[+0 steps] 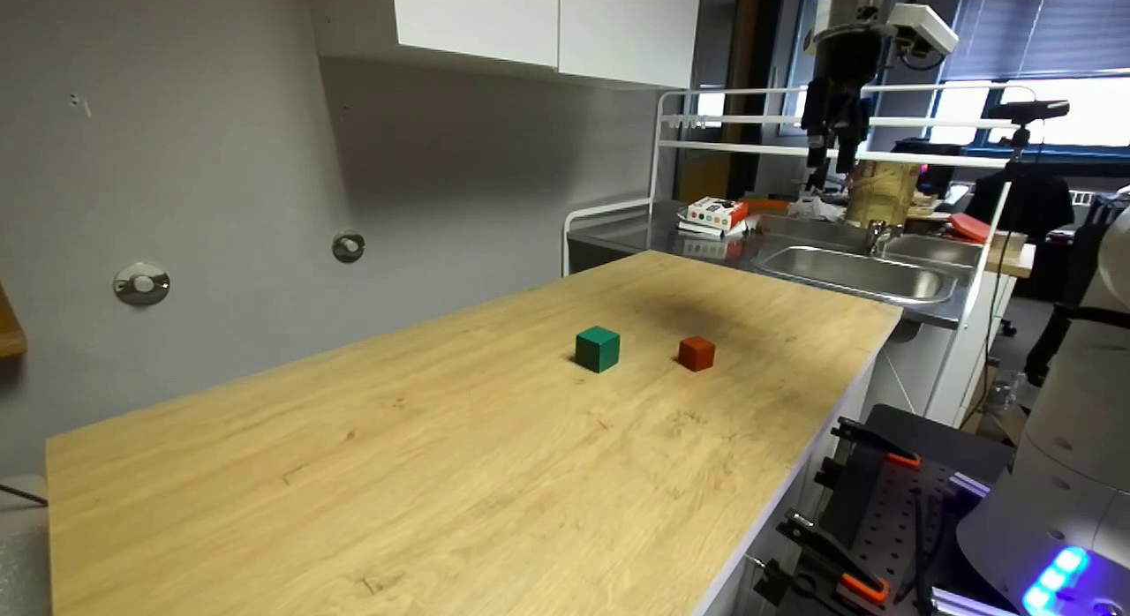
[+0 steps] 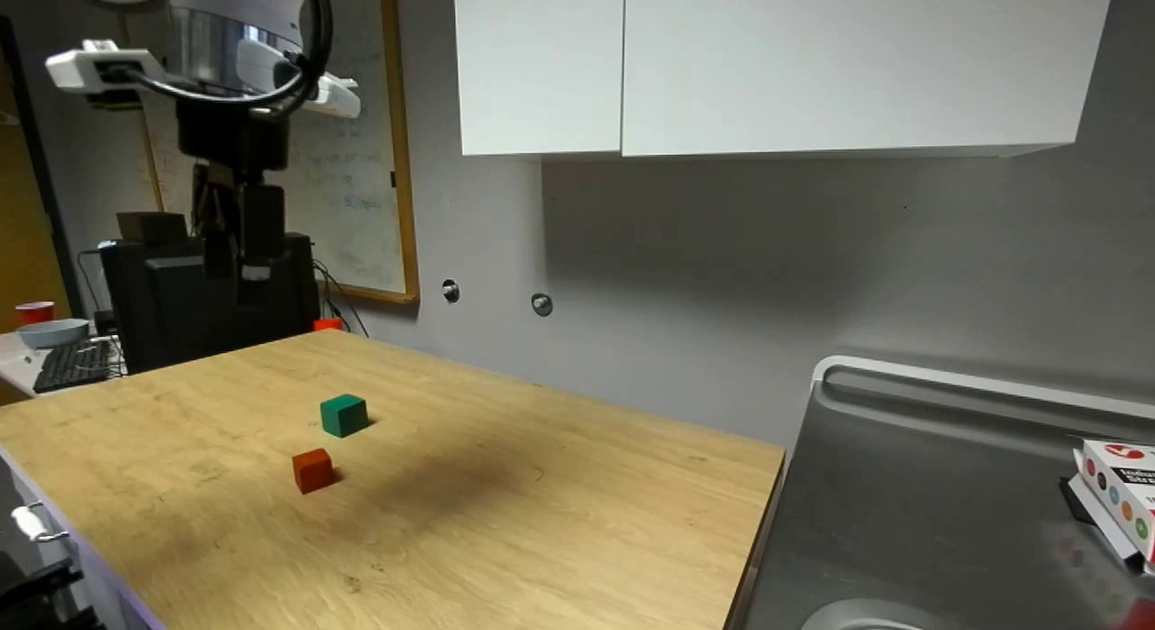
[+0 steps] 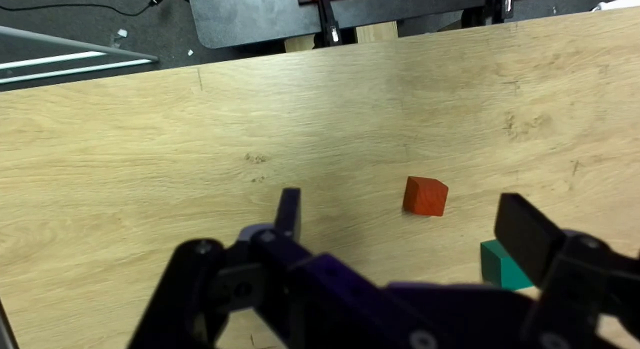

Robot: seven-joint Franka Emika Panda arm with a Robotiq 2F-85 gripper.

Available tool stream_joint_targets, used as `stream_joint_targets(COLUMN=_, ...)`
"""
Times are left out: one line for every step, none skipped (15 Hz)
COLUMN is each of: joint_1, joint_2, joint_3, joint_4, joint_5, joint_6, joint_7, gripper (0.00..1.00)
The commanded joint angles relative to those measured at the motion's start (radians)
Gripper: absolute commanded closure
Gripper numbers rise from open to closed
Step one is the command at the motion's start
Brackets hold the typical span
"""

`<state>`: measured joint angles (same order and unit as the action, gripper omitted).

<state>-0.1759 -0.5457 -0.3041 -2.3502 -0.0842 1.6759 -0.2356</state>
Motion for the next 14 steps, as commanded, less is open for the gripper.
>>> stream_joint_targets(joint_1=0.008, joint_2=0.111, joint_3=0.022, joint_4=0.019, joint_5=0.033, joint_6=0.060, joint_7=0.030, gripper=0.00)
stream_joint_targets(joint_1=0.014, joint_2=0.153, joint_3=0.032, joint_4=0.020, joint_5=0.046, joint_6=0.084, joint_7=0.046, gripper=0.00)
stream_joint_targets(joint_1=0.021, joint_2=0.195, joint_3=0.040, joint_4=0.022, joint_5=0.066, joint_6=0.102, joint_7=0.057, gripper=0.00)
stream_joint_targets(joint_1=0.026, joint_2=0.235, joint_3=0.049, joint_4=0.027, joint_5=0.086, joint_6=0.119, joint_7=0.075, gripper=0.00)
stream_joint_targets(joint_1=0.033, joint_2=0.276, joint_3=0.057, joint_4=0.033, joint_5=0.113, joint_6=0.130, joint_7=0.087, gripper=0.00)
stream_joint_targets(joint_1=0.040, joint_2=0.321, joint_3=0.069, joint_4=0.037, joint_5=0.139, joint_6=0.142, joint_7=0.106, gripper=0.00)
stream_joint_targets(joint_1=0.046, joint_2=0.361, joint_3=0.082, joint_4=0.041, joint_5=0.159, joint_6=0.153, joint_7=0.123, gripper=0.00)
stream_joint_targets(joint_1=0.051, joint_2=0.404, joint_3=0.093, joint_4=0.048, joint_5=0.183, joint_6=0.154, joint_7=0.136, gripper=0.00)
stream_joint_targets(joint_1=0.056, joint_2=0.445, joint_3=0.102, joint_4=0.057, joint_5=0.206, joint_6=0.157, joint_7=0.144, gripper=0.00)
stream_joint_targets(joint_1=0.060, joint_2=0.487, joint_3=0.111, joint_4=0.068, joint_5=0.233, joint_6=0.149, joint_7=0.145, gripper=0.00)
stream_joint_targets(joint_1=0.061, joint_2=0.523, joint_3=0.118, joint_4=0.077, joint_5=0.253, joint_6=0.143, joint_7=0.143, gripper=0.00)
stream_joint_targets(joint_1=0.060, joint_2=0.561, joint_3=0.125, joint_4=0.090, joint_5=0.277, joint_6=0.134, joint_7=0.140, gripper=0.00)
stream_joint_targets(joint_1=0.059, joint_2=0.602, joint_3=0.132, joint_4=0.104, joint_5=0.296, joint_6=0.127, joint_7=0.138, gripper=0.00)
stream_joint_targets(joint_1=0.056, joint_2=0.638, joint_3=0.137, joint_4=0.119, joint_5=0.310, joint_6=0.123, joint_7=0.139, gripper=0.00)
